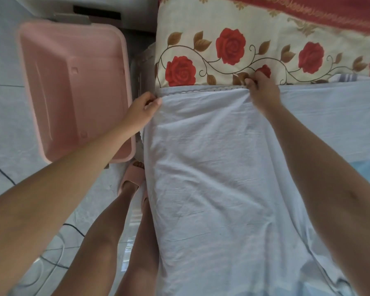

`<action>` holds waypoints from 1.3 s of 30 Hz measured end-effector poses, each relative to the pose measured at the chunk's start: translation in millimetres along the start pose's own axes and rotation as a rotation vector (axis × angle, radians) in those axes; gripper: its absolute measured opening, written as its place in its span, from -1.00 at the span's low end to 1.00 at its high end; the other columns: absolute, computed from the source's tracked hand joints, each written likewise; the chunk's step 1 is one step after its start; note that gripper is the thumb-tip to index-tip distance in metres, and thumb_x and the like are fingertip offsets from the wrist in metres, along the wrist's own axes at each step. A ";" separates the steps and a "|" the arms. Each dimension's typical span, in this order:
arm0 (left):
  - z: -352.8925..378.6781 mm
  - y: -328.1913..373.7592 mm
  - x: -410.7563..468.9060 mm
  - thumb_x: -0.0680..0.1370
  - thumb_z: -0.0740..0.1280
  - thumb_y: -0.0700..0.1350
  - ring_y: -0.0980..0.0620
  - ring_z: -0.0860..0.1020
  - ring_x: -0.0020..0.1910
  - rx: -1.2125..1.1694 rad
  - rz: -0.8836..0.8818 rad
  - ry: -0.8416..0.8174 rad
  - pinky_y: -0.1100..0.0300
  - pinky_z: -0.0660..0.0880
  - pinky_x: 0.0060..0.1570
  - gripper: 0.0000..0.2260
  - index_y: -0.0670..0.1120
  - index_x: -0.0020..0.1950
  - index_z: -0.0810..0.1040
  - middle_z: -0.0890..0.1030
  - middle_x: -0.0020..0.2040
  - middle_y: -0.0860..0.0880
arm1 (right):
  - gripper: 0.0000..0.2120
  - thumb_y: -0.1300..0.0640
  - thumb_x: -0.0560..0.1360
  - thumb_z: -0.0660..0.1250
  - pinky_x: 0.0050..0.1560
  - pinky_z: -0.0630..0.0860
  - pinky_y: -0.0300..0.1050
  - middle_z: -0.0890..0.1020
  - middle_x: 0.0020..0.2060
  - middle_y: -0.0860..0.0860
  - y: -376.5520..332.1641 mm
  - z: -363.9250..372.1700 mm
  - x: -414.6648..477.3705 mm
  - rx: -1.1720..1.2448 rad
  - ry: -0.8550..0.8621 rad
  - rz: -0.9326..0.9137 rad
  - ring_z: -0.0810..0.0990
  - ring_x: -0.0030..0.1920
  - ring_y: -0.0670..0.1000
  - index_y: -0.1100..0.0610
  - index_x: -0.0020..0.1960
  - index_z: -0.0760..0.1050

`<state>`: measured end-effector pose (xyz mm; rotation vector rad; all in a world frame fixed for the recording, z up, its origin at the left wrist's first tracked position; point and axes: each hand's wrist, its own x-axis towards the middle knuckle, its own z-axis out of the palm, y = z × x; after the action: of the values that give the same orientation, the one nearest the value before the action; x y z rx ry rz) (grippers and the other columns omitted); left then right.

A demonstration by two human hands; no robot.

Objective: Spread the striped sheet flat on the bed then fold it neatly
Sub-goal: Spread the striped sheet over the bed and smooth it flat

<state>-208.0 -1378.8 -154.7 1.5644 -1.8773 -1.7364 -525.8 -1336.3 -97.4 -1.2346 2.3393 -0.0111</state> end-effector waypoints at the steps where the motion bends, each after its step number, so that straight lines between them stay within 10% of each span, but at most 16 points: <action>1: -4.0 -3.4 0.1 0.64 0.18 -0.04 0.12 0.39 -0.28 0.045 0.016 -0.030 0.18 0.30 -0.23 -0.78 -0.12 -0.13 0.44 0.43 -0.27 0.03 | -0.74 0.07 0.63 0.09 -0.03 0.31 -0.10 0.56 -0.06 0.13 0.3 2.5 -2.0 0.008 0.039 0.022 0.48 -0.04 0.10 0.20 0.08 0.47; 9: -1.9 -6.7 9.0 0.63 0.19 -0.12 -0.02 0.37 -0.04 0.197 0.087 0.081 0.16 0.28 -0.09 -0.84 -0.15 -0.07 0.49 0.41 -0.07 -0.14 | -0.76 0.17 0.63 0.08 0.12 0.38 0.03 0.54 0.13 0.15 -12.0 2.2 -3.1 0.097 0.116 0.227 0.49 0.12 0.14 0.24 0.18 0.42; 12: 11.7 -4.3 2.2 0.62 0.04 0.21 0.04 0.34 0.23 -0.112 -0.271 -0.029 0.14 0.27 0.25 -0.49 -0.17 0.30 0.38 0.37 0.26 -0.04 | -0.72 0.19 0.60 0.11 0.35 0.20 0.03 0.44 0.27 0.14 -41.8 18.5 -24.2 -0.173 0.287 0.214 0.38 0.30 0.14 0.21 0.29 0.37; 15: 31.5 -5.7 -15.6 0.47 -0.17 0.45 0.03 0.36 0.35 -0.435 -0.612 -0.114 0.00 0.31 0.35 -0.27 0.05 0.46 0.27 0.39 0.38 0.02 | -0.64 0.13 0.53 0.23 0.45 0.10 0.14 0.45 0.28 0.17 -85.1 45.9 -72.9 -0.134 0.450 -0.240 0.37 0.35 0.19 0.19 0.31 0.43; 20: 71.3 -31.9 -64.5 0.61 -0.07 0.27 0.21 0.52 0.00 -0.718 -0.716 -0.124 0.22 0.51 0.04 -0.57 0.09 0.30 0.37 0.53 0.11 0.14 | -0.44 -0.20 0.58 0.05 0.40 -0.15 0.41 0.19 0.52 0.08 -99.5 114.5 -153.7 -0.236 0.136 -0.425 0.06 0.52 0.22 -0.03 0.52 0.16; 26: 96.6 -79.0 -76.7 0.64 0.04 0.13 -0.08 0.35 0.36 -0.618 -0.912 0.024 0.12 0.33 0.29 -0.48 -0.12 0.52 0.12 0.32 0.40 -0.05 | -0.38 -0.32 0.55 -0.01 0.35 0.07 0.48 0.28 0.48 0.09 -66.2 153.9 -155.4 -0.398 0.331 -0.334 0.20 0.48 0.19 -0.04 0.50 0.20; 39: 78.5 -134.1 -117.9 0.53 0.34 -0.21 -0.01 0.45 0.23 -0.342 -0.674 -0.251 0.19 0.40 0.15 -0.60 -0.17 0.36 0.41 0.49 0.22 -0.03 | -0.45 -0.26 0.59 -0.02 0.36 0.11 0.44 0.31 0.47 0.06 -67.3 159.2 -160.4 -0.378 0.401 -0.301 0.25 0.47 0.16 -0.05 0.50 0.22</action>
<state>-133.3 -1213.5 -226.5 2.0406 -1.0760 -2.4540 -330.7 -1217.1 -155.0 -1.9163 2.5382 0.0943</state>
